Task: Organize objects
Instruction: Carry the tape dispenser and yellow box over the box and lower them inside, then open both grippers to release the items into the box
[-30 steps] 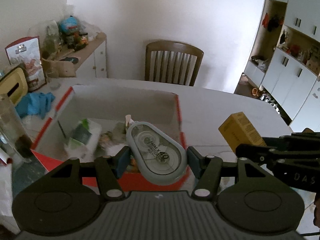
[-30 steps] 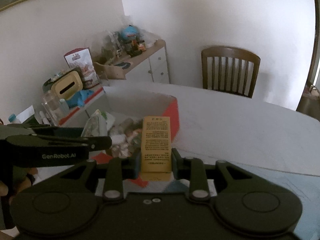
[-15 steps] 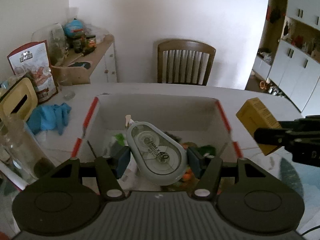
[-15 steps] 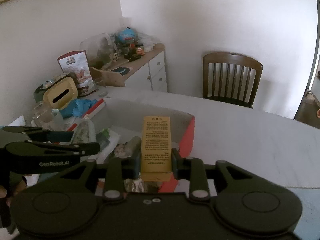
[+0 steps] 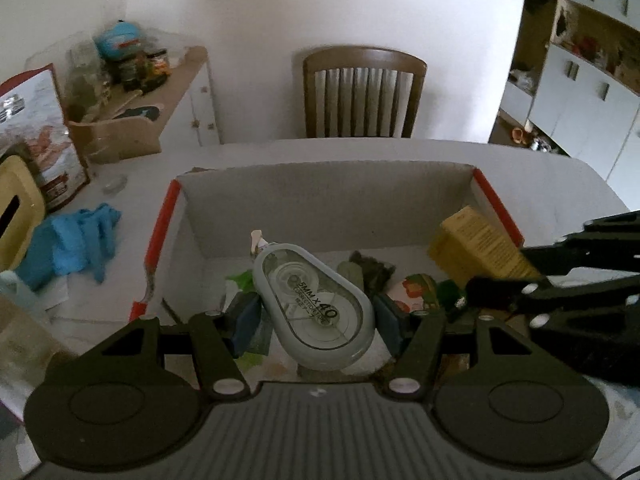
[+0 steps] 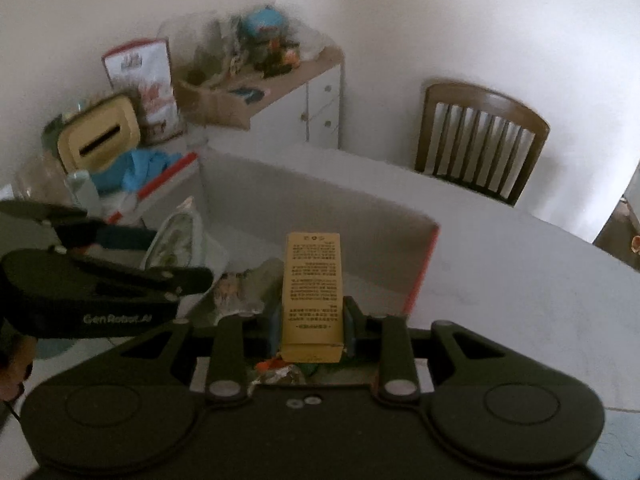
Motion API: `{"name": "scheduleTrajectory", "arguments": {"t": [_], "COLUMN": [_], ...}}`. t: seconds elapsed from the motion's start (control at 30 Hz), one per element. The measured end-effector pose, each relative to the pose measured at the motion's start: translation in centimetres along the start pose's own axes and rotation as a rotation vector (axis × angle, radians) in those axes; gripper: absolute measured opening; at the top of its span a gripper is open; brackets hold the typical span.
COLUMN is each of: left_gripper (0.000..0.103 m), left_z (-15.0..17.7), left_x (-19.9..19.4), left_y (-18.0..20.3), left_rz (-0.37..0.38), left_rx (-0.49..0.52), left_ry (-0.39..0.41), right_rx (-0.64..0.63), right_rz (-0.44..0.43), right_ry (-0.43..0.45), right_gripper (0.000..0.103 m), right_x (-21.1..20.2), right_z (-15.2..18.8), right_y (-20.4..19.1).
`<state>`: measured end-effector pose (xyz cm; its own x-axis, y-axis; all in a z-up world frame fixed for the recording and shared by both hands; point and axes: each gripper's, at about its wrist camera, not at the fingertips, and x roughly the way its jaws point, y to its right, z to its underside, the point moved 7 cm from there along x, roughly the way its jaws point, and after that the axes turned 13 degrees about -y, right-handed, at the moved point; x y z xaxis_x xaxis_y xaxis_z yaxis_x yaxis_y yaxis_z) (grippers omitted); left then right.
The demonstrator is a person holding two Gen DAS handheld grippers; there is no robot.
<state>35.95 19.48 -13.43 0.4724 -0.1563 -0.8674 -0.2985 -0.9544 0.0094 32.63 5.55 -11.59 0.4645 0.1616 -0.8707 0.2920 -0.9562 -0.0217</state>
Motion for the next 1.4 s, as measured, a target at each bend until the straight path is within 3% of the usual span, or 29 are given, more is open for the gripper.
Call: {"name": "scheduleTrajectory", "arguments": {"t": [0.37,0.77,1.0,1.4], "left_gripper": [0.061,0.06,0.064,0.069], "left_z": [-0.6,-0.3,0.0,0.3], "left_x": [4.2,5.9,4.7,-0.4], "left_y": [-0.9,-1.6,-1.7,-1.2], "left_rz": [0.035,0.073,0.062,0.008], "left_rx": [0.002,-0.025,-0.035,-0.04], "left_ry": [-0.097,-0.179,-0.153,-0.03], "right_rx": [-0.088,-0.075,-0.069,-0.011], "right_rz": [0.064,0.024,0.003,-0.064], "right_ry": [-0.087,-0.125,-0.108,-0.014], "right_gripper": [0.028,0.031,0.035,0.048], "right_x": [4.0,4.8,3.5,-0.9], "right_z": [0.5,0.4,0.7,1.1], "right_y": [-1.7,-1.6,-1.1,-0.2]}}
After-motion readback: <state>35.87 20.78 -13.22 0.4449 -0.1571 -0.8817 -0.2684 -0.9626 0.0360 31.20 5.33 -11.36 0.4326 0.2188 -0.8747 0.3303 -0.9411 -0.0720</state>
